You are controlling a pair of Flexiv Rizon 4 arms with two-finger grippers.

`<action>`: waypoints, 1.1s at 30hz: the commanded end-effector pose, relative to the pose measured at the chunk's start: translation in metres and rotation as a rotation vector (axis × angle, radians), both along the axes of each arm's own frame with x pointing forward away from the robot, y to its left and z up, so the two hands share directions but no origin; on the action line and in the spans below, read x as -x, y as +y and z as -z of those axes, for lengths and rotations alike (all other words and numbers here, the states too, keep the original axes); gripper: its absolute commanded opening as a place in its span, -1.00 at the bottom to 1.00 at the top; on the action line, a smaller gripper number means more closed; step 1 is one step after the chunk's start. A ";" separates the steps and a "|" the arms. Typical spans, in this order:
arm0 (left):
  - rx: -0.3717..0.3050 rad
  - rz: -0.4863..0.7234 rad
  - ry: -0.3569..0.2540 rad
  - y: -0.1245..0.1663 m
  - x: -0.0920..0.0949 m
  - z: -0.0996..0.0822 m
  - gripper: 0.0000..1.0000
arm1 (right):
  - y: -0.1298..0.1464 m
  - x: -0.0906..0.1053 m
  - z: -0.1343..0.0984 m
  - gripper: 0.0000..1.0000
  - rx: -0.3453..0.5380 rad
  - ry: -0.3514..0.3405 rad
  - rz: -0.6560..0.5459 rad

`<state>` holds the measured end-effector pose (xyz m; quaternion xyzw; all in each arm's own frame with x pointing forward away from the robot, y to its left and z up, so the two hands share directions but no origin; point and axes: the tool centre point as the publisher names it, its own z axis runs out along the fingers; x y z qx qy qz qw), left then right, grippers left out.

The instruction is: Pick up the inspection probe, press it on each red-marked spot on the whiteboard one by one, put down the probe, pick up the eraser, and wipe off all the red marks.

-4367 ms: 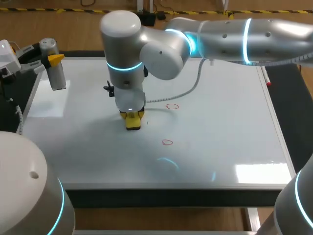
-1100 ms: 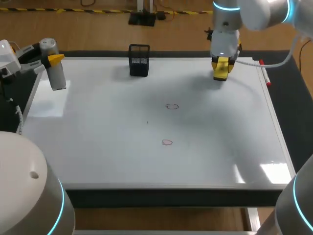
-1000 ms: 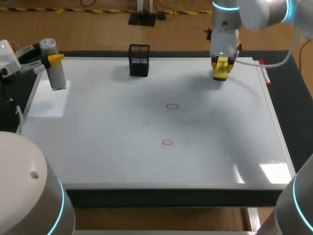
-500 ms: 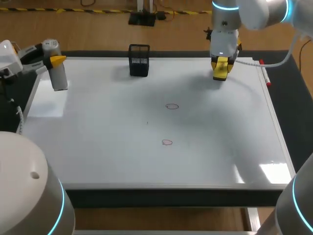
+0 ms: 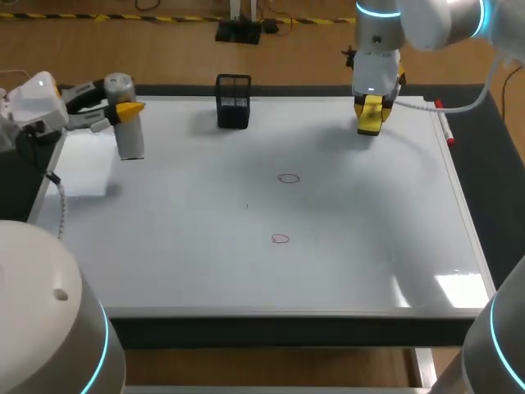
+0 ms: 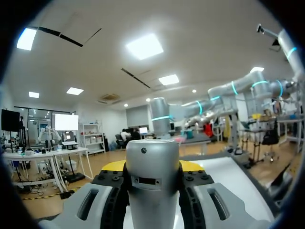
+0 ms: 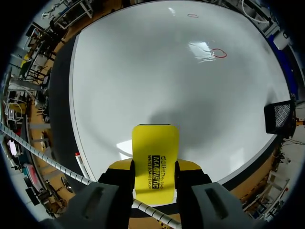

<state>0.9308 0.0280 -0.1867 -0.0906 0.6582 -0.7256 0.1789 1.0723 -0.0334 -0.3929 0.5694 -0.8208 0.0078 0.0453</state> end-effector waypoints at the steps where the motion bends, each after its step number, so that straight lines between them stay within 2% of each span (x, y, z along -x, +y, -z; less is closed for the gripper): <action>1: 0.009 -0.003 -0.007 -0.028 0.005 -0.001 -1.00 | 0.000 -0.001 -0.001 -1.00 0.003 0.002 -0.002; 10: 0.039 0.039 -0.006 -0.082 0.016 -0.001 -1.00 | 0.000 -0.001 -0.001 -1.00 0.003 0.002 -0.002; 17: 0.064 0.076 -0.004 -0.127 0.026 0.005 -1.00 | 0.000 -0.001 -0.001 -1.00 0.003 0.002 -0.002; 23: 0.071 0.139 0.009 -0.164 0.027 0.012 -1.00 | 0.000 -0.001 -0.001 -1.00 0.003 0.002 -0.002; 33: 0.087 0.174 0.012 -0.210 0.021 0.022 -1.00 | 0.000 -0.001 -0.001 -1.00 0.003 0.002 -0.002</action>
